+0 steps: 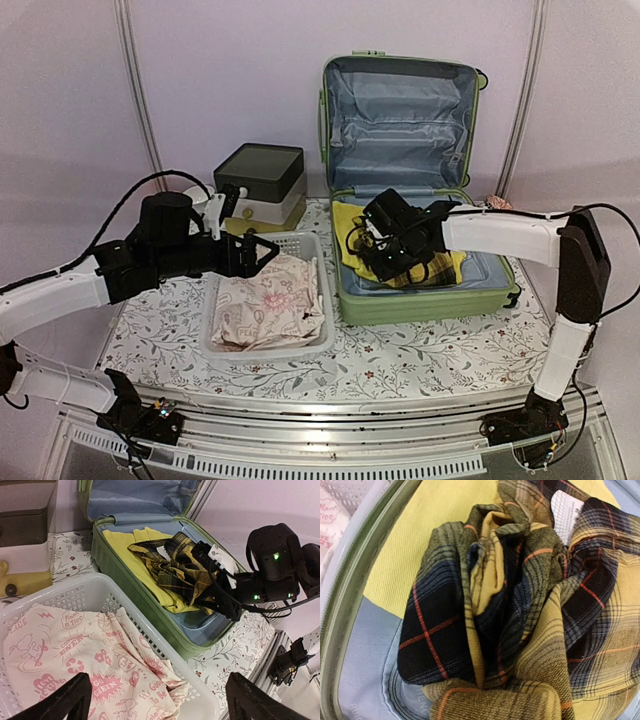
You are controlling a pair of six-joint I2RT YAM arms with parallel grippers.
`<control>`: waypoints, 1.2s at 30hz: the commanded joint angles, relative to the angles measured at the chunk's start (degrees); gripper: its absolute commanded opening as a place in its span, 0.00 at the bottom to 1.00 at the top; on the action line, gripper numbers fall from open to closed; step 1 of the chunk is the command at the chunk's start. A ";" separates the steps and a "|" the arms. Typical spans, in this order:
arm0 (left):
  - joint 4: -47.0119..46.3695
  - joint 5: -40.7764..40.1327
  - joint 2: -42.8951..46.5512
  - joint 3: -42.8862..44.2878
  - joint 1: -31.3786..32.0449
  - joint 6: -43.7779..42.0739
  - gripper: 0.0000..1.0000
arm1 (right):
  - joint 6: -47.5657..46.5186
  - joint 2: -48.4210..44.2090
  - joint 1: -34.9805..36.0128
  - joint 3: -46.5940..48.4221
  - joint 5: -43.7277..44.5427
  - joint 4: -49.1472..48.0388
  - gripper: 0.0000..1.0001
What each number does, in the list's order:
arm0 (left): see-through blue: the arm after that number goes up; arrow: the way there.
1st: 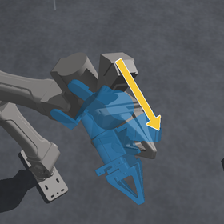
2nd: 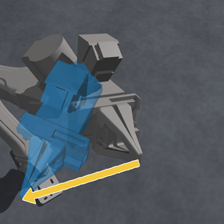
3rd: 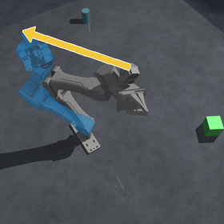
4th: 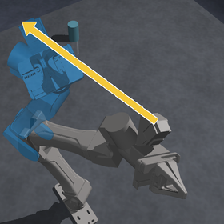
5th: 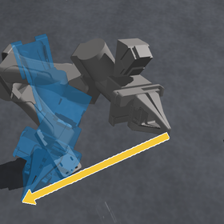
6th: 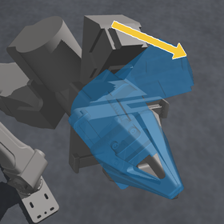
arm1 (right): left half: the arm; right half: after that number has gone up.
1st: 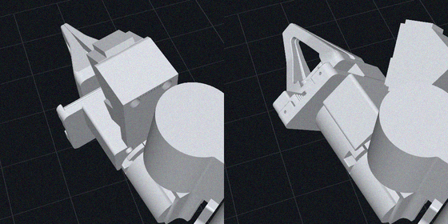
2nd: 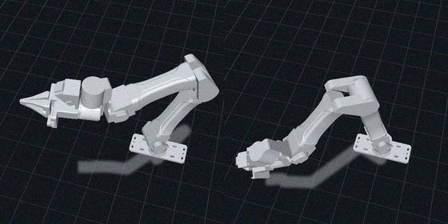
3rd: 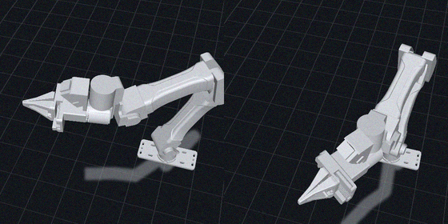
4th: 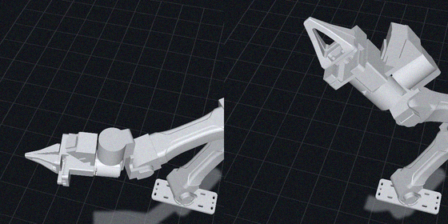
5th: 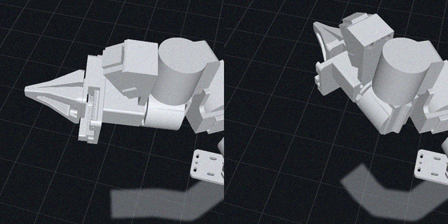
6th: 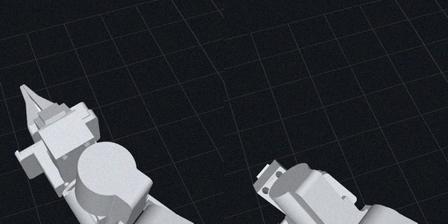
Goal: Open, take out, and arrange the luggage
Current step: Pick up the clothes from the opened luggage, then pass from the right arm to the left
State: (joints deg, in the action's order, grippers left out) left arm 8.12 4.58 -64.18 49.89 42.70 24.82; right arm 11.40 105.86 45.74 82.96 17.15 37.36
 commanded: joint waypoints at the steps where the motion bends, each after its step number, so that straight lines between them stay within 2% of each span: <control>1: 0.29 -0.15 -0.34 1.80 0.16 -0.83 0.95 | -0.41 -4.78 -0.57 2.57 -2.93 1.43 0.09; 5: 0.51 -0.10 -0.16 1.55 0.17 -0.74 0.95 | -0.66 -6.58 -0.72 4.54 -4.77 4.19 0.04; 11: 0.46 0.14 -0.28 1.10 0.18 -0.50 0.96 | -1.22 -7.67 -0.65 8.57 -7.30 9.40 0.04; 19: -0.73 -0.15 -2.06 0.85 0.14 3.83 0.96 | -2.09 -7.13 0.30 13.36 -16.92 13.12 0.03; 22: -3.69 0.73 -2.20 -0.85 0.05 8.58 0.97 | -0.99 -6.51 0.91 13.81 -20.21 11.49 0.04; 26: -12.35 1.72 -3.32 -5.01 0.34 19.99 0.98 | 0.42 -5.63 1.63 13.81 -24.27 9.03 0.04; 33: -28.48 1.92 -9.57 -6.34 2.88 39.12 0.98 | 0.57 -4.22 3.43 13.33 -27.39 7.63 0.04; 36: -34.53 2.62 -13.40 -6.24 3.49 44.27 0.98 | 0.72 -3.98 4.65 12.81 -29.01 5.84 0.04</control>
State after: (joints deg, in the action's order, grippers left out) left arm -13.80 5.98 -74.13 44.07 45.12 57.78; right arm 11.62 101.27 48.25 94.98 -7.25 47.99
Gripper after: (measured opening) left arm 0.984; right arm 0.101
